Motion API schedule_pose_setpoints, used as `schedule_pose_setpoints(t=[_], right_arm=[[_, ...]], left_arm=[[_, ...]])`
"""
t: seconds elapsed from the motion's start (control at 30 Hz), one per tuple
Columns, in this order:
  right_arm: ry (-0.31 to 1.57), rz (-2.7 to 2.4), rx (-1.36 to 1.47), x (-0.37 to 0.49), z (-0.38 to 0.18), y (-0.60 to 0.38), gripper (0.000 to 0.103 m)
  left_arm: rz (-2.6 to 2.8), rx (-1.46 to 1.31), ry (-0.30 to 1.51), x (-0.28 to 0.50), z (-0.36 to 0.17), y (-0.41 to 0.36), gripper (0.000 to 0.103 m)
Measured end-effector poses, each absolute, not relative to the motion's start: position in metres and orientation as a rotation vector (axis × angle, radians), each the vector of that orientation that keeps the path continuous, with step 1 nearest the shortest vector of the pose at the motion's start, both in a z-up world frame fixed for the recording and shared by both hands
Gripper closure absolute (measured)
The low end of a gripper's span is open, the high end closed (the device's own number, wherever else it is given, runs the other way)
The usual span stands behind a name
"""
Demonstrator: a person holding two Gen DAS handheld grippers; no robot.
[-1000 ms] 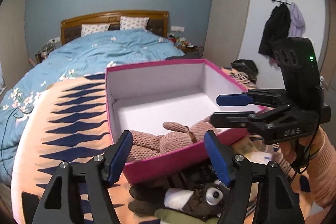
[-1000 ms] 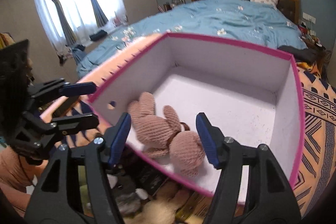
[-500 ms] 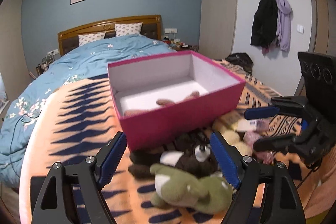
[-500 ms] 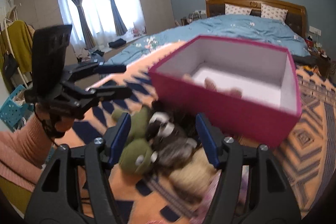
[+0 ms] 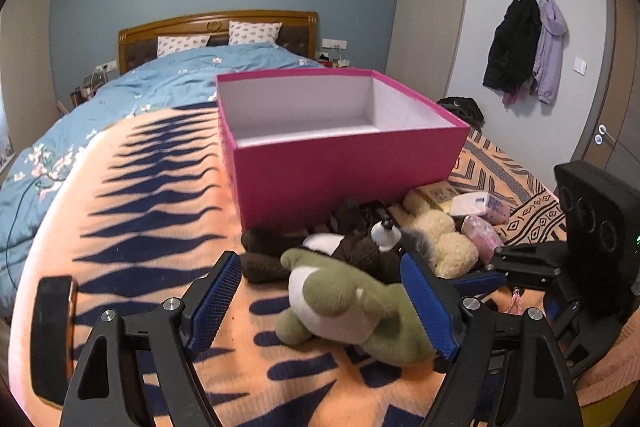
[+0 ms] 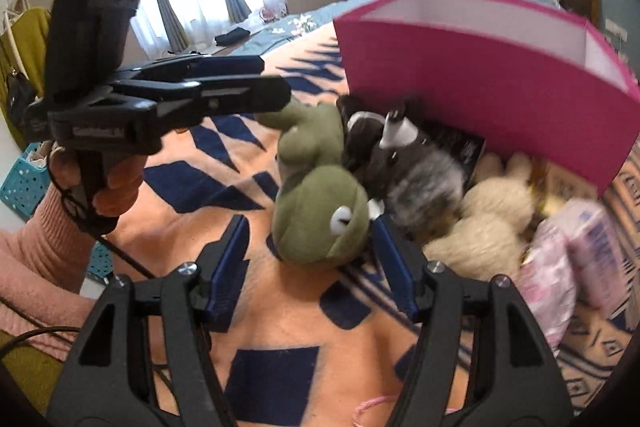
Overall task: Organize objects
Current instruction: 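Move the right gripper back to the pile and grasp the green plush, then lift the green plush with the right gripper toward the box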
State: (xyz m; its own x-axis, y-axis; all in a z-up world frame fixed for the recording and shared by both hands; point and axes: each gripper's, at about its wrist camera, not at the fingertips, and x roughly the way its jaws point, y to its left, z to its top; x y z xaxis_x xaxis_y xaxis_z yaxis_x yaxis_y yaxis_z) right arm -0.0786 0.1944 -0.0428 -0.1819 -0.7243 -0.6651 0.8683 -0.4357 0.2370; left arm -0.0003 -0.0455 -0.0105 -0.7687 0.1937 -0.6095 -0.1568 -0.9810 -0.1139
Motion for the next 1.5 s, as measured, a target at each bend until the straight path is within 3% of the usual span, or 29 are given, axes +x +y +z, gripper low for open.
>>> schedule_pose_setpoints(t=[0.37, 0.43, 1.07, 1.17, 1.4, 1.5], right_arm=[[0.171, -1.858, 0.942, -0.087, -0.062, 0.180, 0.037], [0.174, -1.867, 0.943, -0.089, -0.061, 0.182, 0.046], [0.121, -1.805, 0.897, -0.101, -0.023, 0.232, 0.052], [0.048, -1.822, 0.934, -0.113, -0.025, 0.244, 0.060], [0.023, -1.878, 0.968, -0.119, -0.030, 0.256, 0.058], [0.085, -1.877, 0.922, -0.100, -0.029, 0.254, 0.044]], left_arm=[[2.760, -1.008, -0.152, 0.001, -0.024, -0.054, 0.019], [2.754, -1.013, -0.150, 0.001, -0.025, -0.052, 0.019], [2.610, -1.014, -0.171, -0.001, -0.035, -0.030, 0.019], [2.585, -1.034, -0.173, -0.004, -0.040, -0.025, 0.019], [2.547, -1.099, -0.198, -0.012, -0.055, -0.017, 0.024], [2.544, -1.102, -0.211, -0.012, -0.055, -0.019, 0.025]])
